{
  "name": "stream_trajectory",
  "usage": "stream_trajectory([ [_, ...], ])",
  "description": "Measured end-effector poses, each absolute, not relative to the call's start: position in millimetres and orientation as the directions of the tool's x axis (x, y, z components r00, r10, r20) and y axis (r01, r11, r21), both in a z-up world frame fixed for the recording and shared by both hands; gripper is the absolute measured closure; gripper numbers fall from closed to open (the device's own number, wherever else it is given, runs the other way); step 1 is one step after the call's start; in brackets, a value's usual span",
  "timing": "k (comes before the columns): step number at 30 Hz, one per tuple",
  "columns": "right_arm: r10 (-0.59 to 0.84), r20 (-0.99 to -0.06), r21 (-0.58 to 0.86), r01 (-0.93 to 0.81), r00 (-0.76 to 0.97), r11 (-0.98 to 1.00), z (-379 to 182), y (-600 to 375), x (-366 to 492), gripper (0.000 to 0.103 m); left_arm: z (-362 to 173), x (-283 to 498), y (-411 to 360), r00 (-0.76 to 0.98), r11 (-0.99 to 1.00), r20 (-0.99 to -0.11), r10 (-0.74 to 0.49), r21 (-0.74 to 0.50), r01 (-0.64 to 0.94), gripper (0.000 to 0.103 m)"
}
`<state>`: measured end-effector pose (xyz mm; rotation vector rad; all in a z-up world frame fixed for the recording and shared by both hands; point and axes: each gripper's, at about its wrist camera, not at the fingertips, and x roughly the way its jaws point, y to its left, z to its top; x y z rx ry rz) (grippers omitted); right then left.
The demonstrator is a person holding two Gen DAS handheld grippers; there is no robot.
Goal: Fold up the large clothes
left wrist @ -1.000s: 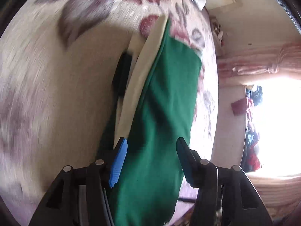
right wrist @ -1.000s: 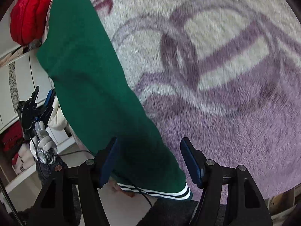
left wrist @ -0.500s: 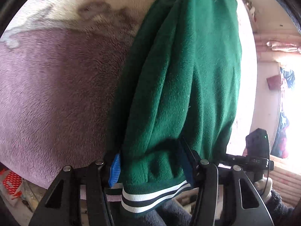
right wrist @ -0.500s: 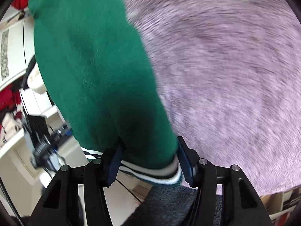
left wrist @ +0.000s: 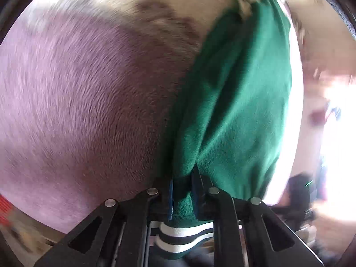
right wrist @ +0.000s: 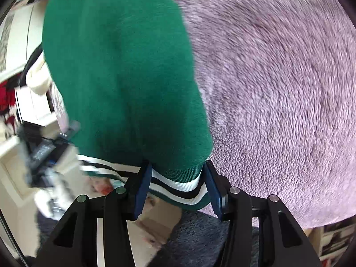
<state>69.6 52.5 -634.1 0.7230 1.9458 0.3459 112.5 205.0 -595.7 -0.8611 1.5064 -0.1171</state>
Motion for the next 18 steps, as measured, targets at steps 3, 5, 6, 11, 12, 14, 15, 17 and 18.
stream_trajectory([
  [3,0.648,-0.688,0.548,0.351,-0.327,0.759,-631.1,36.5,67.2,0.053,-585.9,105.0,204.2,0.152,0.632,-0.762,-0.629,-0.616,-0.470,0.076],
  [5,0.664,-0.672,0.556,0.369,-0.328,0.745,-637.9,-7.0,51.7,0.053,-577.8,98.9,198.0,0.158,0.634,-0.758,-0.633,-0.624,-0.457,0.054],
  [6,0.675,-0.661,0.559,0.385,-0.329,0.734,-640.2,-7.3,50.9,0.053,-576.6,95.0,191.0,0.141,0.643,-0.762,-0.633,-0.618,-0.452,0.042],
  [11,0.670,-0.673,0.567,0.363,-0.313,0.739,-647.3,-21.5,41.6,0.063,-587.5,87.4,148.3,0.043,0.760,-0.834,-0.549,-0.520,-0.390,0.042],
  [12,0.649,-0.692,0.552,0.346,-0.318,0.758,-642.6,-17.1,41.4,0.066,-584.1,84.2,146.6,0.070,0.771,-0.847,-0.526,-0.510,-0.382,0.064],
  [14,0.629,-0.714,0.543,0.324,-0.308,0.775,-630.7,-17.9,43.9,0.077,-572.5,83.0,139.2,0.100,0.779,-0.854,-0.510,-0.508,-0.368,0.090],
  [15,0.631,-0.715,0.548,0.320,-0.302,0.773,-622.7,-6.6,39.5,0.080,-558.9,82.9,137.4,0.143,0.785,-0.855,-0.499,-0.516,-0.343,0.094],
  [17,0.656,-0.698,0.581,0.309,-0.286,0.753,-608.7,1.1,39.7,0.084,-541.8,78.8,143.2,0.186,0.787,-0.849,-0.495,-0.529,-0.318,0.095],
  [18,0.661,-0.695,0.589,0.304,-0.284,0.749,-604.6,-0.1,40.3,0.084,-542.2,76.8,148.7,0.181,0.778,-0.844,-0.505,-0.535,-0.329,0.095],
])
